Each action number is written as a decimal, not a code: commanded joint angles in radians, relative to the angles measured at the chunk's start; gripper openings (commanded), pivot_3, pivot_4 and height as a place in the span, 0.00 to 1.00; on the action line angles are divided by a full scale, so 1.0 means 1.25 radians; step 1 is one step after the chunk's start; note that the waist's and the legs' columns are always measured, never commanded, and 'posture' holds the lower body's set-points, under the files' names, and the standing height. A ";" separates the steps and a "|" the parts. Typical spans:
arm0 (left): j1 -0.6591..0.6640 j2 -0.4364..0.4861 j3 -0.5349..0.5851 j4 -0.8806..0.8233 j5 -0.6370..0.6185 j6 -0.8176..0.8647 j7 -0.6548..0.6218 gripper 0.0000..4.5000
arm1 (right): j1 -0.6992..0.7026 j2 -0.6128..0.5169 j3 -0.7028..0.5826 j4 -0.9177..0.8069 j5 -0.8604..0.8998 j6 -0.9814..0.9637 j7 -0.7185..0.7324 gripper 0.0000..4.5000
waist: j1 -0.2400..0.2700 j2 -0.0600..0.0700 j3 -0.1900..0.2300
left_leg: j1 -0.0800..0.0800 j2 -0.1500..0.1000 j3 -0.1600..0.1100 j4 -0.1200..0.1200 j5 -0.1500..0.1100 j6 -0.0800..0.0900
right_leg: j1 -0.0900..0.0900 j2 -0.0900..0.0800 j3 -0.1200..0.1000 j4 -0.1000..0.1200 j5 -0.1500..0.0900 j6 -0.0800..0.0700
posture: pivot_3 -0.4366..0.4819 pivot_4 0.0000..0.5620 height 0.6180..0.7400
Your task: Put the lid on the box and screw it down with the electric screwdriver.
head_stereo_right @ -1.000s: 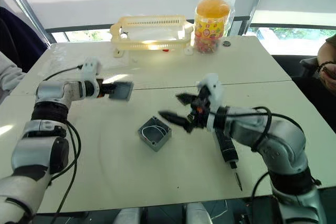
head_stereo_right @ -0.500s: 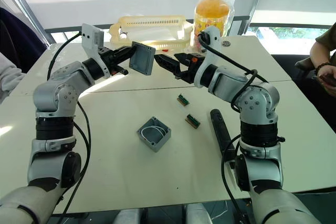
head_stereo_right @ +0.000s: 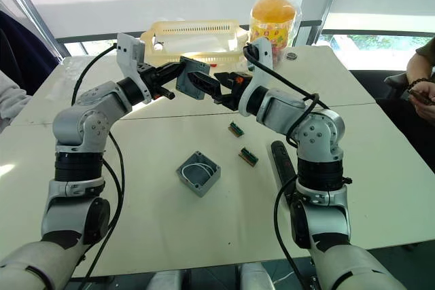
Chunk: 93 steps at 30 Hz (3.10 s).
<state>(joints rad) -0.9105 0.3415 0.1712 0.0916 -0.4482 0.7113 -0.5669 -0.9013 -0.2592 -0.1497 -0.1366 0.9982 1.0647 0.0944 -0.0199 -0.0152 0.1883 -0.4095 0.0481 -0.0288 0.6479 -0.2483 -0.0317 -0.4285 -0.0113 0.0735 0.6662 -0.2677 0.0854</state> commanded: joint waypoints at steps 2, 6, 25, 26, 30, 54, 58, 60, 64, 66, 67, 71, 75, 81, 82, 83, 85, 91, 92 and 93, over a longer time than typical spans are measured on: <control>-0.031 0.001 0.006 -0.046 -0.025 -0.012 0.006 0.01 | 0.003 0.010 -0.012 -0.033 0.007 -0.001 -0.002 1.00 | 0.000 0.000 0.000 | 0.000 0.000 0.000 0.000 0.000 0.000 | 0.000 0.000 0.000 0.000 0.000 0.000 | 0.48 0.27 1.00; -0.028 0.005 0.007 -0.050 -0.034 -0.010 0.008 0.00 | 0.009 0.016 -0.008 -0.033 0.004 -0.003 -0.004 0.88 | 0.000 0.000 0.000 | 0.000 0.000 0.000 0.000 0.000 0.000 | 0.000 0.000 0.000 0.000 0.000 0.000 | 0.48 0.27 1.00; 0.014 0.063 0.022 -0.069 -0.107 0.042 -0.069 0.55 | 0.039 -0.004 0.024 -0.097 -0.084 -0.097 0.048 0.03 | -0.001 0.000 0.000 | 0.000 0.000 0.000 -0.001 0.000 0.000 | 0.000 0.000 0.000 -0.001 0.000 0.000 | 0.48 0.27 1.00; 0.019 0.083 0.030 -0.071 -0.124 0.063 -0.084 0.67 | 0.052 -0.028 0.047 -0.124 -0.117 -0.115 0.067 0.03 | -0.001 0.000 0.000 | 0.000 0.000 0.000 -0.001 0.000 0.000 | 0.000 0.000 0.000 -0.001 0.000 0.000 | 0.48 0.27 1.00; 0.049 0.194 0.048 -0.056 -0.148 0.105 -0.153 0.67 | 0.146 -0.230 0.218 -0.304 -0.330 -0.243 0.207 0.03 | -0.003 0.001 0.001 | 0.000 0.000 0.000 -0.001 0.000 0.000 | 0.000 0.000 0.000 -0.002 0.000 0.000 | 0.48 0.27 1.00; 0.080 0.321 -0.128 0.070 -0.094 0.026 -0.530 0.67 | 0.498 -0.351 0.485 -0.291 -1.371 -0.963 0.196 0.03 | -0.015 -0.001 0.001 | 0.000 0.000 0.000 0.000 0.000 0.000 | 0.000 0.000 0.000 -0.002 -0.001 0.000 | 0.48 0.27 1.00; 0.102 0.303 -0.159 0.022 -0.091 0.027 -0.535 0.67 | 0.530 -0.318 0.482 -0.284 -1.407 -0.986 0.199 0.03 | -0.014 -0.001 0.001 | 0.000 0.000 0.000 0.000 0.000 0.000 | 0.000 0.000 0.000 -0.002 -0.001 0.000 | 0.48 0.27 1.00; 0.108 0.298 -0.165 0.006 -0.092 0.033 -0.533 0.67 | 0.539 -0.308 0.476 -0.280 -1.417 -0.996 0.201 0.03 | -0.015 -0.001 0.001 | 0.000 0.000 0.000 0.000 0.000 0.000 | 0.000 0.000 0.000 -0.002 -0.001 0.000 | 0.48 0.27 1.00; 0.125 0.285 -0.180 -0.030 -0.099 0.045 -0.532 0.67 | 0.547 -0.298 0.466 -0.259 -1.429 -1.018 0.202 0.03 | -0.015 -0.001 0.001 | 0.000 0.000 0.000 0.000 0.000 0.000 | 0.000 0.000 0.000 -0.001 -0.001 0.000 | 0.48 0.27 1.00; 0.131 0.281 -0.189 -0.040 -0.098 0.045 -0.535 0.67 | 0.548 -0.295 0.465 -0.248 -1.435 -1.028 0.202 0.03 | -0.015 -0.001 0.001 | 0.000 0.000 0.000 0.000 0.000 0.000 | 0.000 0.000 0.000 -0.001 -0.001 0.000 | 0.48 0.27 1.00; 0.134 0.281 -0.195 -0.043 -0.094 0.042 -0.538 0.67 | 0.548 -0.292 0.464 -0.244 -1.437 -1.032 0.202 0.03 | -0.015 -0.001 0.001 | 0.000 0.000 0.000 0.000 0.000 0.000 | 0.000 0.000 0.000 -0.001 -0.001 0.000 | 0.48 0.27 1.00; 0.153 0.281 -0.222 -0.062 -0.079 0.031 -0.551 0.67 | 0.546 -0.284 0.466 -0.222 -1.445 -1.055 0.200 0.03 | -0.016 -0.001 0.001 | 0.000 0.000 0.000 0.000 0.000 0.000 | 0.000 0.000 0.000 -0.001 -0.001 0.000 | 0.48 0.27 1.00; 0.163 0.277 -0.232 -0.071 -0.077 0.029 -0.546 0.67 | 0.546 -0.279 0.461 -0.203 -1.451 -1.075 0.196 0.03 | -0.015 -0.001 0.001 | 0.001 0.000 0.000 0.000 0.000 0.000 | 0.001 0.000 0.000 -0.001 -0.001 0.000 | 0.48 0.27 1.00; 0.169 0.275 -0.244 -0.074 -0.067 0.024 -0.544 0.67 | 0.546 -0.275 0.453 -0.182 -1.459 -1.095 0.190 0.03 | -0.015 -0.001 0.001 | 0.001 0.000 0.000 0.000 0.000 0.000 | 0.001 0.000 0.000 -0.001 -0.001 0.000 | 0.48 0.27 1.00; 0.170 0.275 -0.246 -0.073 -0.065 0.022 -0.544 0.67 | 0.545 -0.272 0.452 -0.179 -1.461 -1.098 0.189 0.03 | -0.015 -0.001 0.001 | 0.001 0.000 0.000 0.000 0.000 0.000 | 0.001 0.000 0.000 -0.001 -0.001 0.000 | 0.48 0.27 1.00; 0.172 0.277 -0.249 -0.072 -0.061 0.020 -0.546 0.67 | 0.545 -0.270 0.452 -0.176 -1.463 -1.100 0.189 0.03 | -0.015 -0.001 0.001 | 0.001 0.000 0.000 0.000 0.000 0.000 | 0.001 0.000 0.000 -0.001 -0.001 0.000 | 0.48 0.27 1.00; 0.175 0.284 -0.255 -0.069 -0.053 0.012 -0.553 0.67 | 0.547 -0.267 0.452 -0.172 -1.467 -1.104 0.187 0.03 | -0.015 -0.001 0.001 | 0.001 0.000 0.000 0.000 0.000 0.000 | 0.001 0.000 0.000 -0.001 -0.001 0.000 | 0.48 0.27 1.00; 0.178 0.297 -0.271 -0.054 -0.017 -0.023 -0.572 0.67 | 0.558 -0.260 0.454 -0.163 -1.478 -1.117 0.181 0.03 | -0.015 -0.001 0.001 | 0.001 0.000 0.000 0.000 0.000 0.000 | 0.001 0.000 0.000 -0.001 -0.001 0.000 | 0.48 0.27 1.00; 0.177 0.297 -0.272 -0.052 -0.014 -0.026 -0.574 0.67 | 0.558 -0.259 0.454 -0.162 -1.479 -1.119 0.180 0.03 | -0.015 -0.001 0.001 | 0.001 0.000 0.000 0.000 0.000 0.000 | 0.001 0.000 0.000 -0.001 -0.001 0.000 | 0.48 0.27 1.00; 0.175 0.295 -0.271 -0.048 -0.012 -0.028 -0.575 0.67 | 0.557 -0.257 0.455 -0.159 -1.482 -1.120 0.179 0.03 | -0.015 -0.001 0.001 | 0.001 0.000 0.000 0.000 0.000 0.000 | 0.001 0.000 0.000 -0.001 -0.001 0.000 | 0.48 0.27 1.00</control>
<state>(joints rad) -0.6792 0.7001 -0.1764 0.0390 -0.4664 0.6961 -1.2758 -0.2092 -0.5880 0.4253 -0.3282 -0.8499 -0.3208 0.3215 -0.0384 -0.0168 0.1892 -0.4083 0.0477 -0.0287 0.6483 -0.2485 -0.0315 -0.4272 -0.0111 0.0740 0.6651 -0.2687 0.0852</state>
